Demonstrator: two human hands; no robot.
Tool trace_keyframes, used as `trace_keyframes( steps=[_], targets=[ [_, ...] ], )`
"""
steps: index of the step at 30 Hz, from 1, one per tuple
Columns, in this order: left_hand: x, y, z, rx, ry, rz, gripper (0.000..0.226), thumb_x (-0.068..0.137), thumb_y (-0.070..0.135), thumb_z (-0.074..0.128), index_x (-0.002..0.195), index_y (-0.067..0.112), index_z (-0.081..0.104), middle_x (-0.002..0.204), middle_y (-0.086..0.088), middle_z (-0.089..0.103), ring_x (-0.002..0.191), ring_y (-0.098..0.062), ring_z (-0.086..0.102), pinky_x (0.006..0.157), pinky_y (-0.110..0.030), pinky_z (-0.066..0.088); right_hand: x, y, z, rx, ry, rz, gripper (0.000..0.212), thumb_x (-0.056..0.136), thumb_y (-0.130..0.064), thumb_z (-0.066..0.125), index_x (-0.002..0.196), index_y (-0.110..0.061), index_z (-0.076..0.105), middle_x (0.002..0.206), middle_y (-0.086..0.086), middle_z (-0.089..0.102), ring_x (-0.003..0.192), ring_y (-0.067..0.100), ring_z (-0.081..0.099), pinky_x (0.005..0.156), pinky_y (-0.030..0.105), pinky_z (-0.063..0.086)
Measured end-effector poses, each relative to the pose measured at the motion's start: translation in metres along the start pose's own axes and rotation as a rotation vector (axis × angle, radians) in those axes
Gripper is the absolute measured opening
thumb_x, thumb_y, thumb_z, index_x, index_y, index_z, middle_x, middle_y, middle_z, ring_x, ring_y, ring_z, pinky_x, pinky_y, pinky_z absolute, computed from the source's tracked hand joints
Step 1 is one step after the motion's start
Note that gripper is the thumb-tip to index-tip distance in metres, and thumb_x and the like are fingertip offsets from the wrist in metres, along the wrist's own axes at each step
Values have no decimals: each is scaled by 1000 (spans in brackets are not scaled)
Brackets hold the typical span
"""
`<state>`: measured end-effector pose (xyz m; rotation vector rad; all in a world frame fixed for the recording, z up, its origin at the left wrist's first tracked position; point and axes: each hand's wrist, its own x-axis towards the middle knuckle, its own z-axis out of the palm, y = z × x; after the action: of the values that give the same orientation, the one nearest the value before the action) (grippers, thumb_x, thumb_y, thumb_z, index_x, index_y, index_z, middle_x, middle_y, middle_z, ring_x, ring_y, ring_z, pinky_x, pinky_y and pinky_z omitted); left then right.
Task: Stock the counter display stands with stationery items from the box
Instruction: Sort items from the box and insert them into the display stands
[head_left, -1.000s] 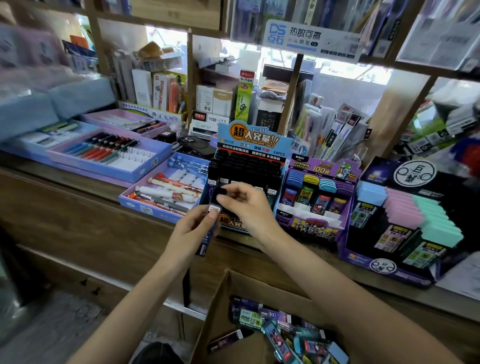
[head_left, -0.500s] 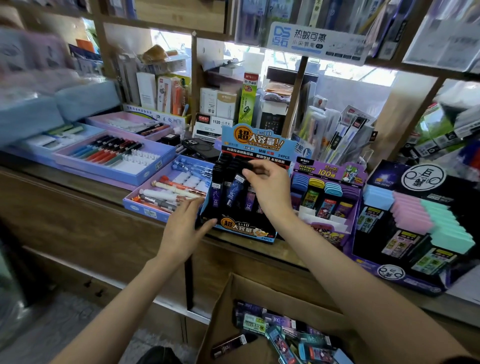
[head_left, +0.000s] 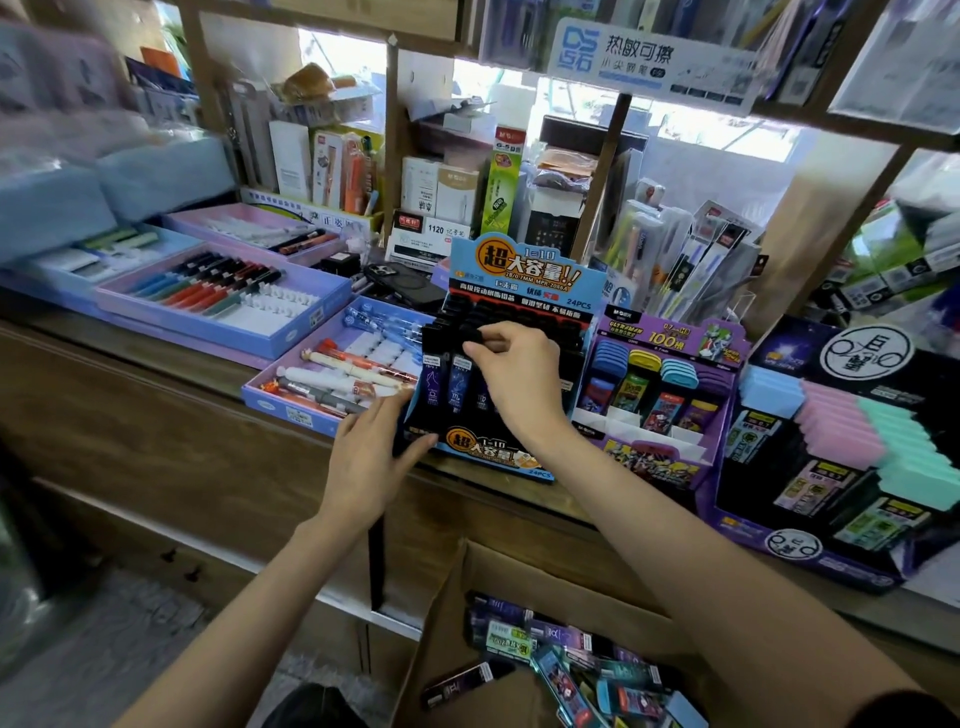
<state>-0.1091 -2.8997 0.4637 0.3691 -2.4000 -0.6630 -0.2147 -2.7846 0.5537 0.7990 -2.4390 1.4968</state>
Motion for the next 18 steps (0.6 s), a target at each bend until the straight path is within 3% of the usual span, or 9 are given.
trace_keyframes(
  steps=[4, 6, 9, 12, 15, 18],
  targets=[
    [1, 0, -1, -12, -26, 2, 52, 86, 31, 65, 132, 15, 48, 121, -3, 60, 115, -21, 54, 91, -29, 30, -1, -3, 5, -199, -18, -43, 19, 87, -20, 65, 94, -4, 71, 82, 5, 69, 71, 14, 61, 73, 32, 56],
    [1, 2, -3, 6, -41, 1, 53, 86, 30, 65, 133, 13, 47, 124, -5, 58, 119, -24, 51, 95, -31, 30, -1, -4, 4, -344, -69, -57, 27, 88, -26, 64, 81, -1, 68, 72, 10, 68, 66, 22, 65, 67, 37, 57],
    [-3, 9, -11, 55, 1, -13, 53, 86, 27, 67, 131, 7, 49, 128, -11, 55, 129, -30, 42, 104, -39, 30, -8, -3, -6, -515, -166, -76, 30, 89, -35, 61, 87, -5, 66, 77, 7, 67, 74, 26, 64, 65, 35, 53],
    [-18, 21, -21, 1, 11, 47, 41, 86, 23, 66, 122, 7, 55, 117, -9, 60, 113, -27, 54, 91, -41, 43, -25, 9, -28, -477, -226, -167, 24, 91, -30, 58, 108, -13, 64, 101, 5, 66, 93, 23, 61, 75, 32, 48],
    [-42, 35, -23, -113, -58, 75, 26, 88, 23, 64, 112, 15, 59, 105, 7, 60, 90, -8, 61, 73, -30, 51, -52, 25, -59, -367, -316, -198, 25, 91, -25, 60, 112, -13, 64, 109, 4, 65, 102, 19, 58, 85, 29, 46],
    [-66, 43, -7, -155, -208, 59, 20, 88, 24, 63, 106, 16, 60, 103, 7, 60, 89, -7, 62, 73, -33, 52, -86, 48, -89, -334, -392, -156, 24, 91, -22, 60, 113, -13, 64, 109, 2, 65, 101, 15, 58, 86, 27, 47]
  ],
)
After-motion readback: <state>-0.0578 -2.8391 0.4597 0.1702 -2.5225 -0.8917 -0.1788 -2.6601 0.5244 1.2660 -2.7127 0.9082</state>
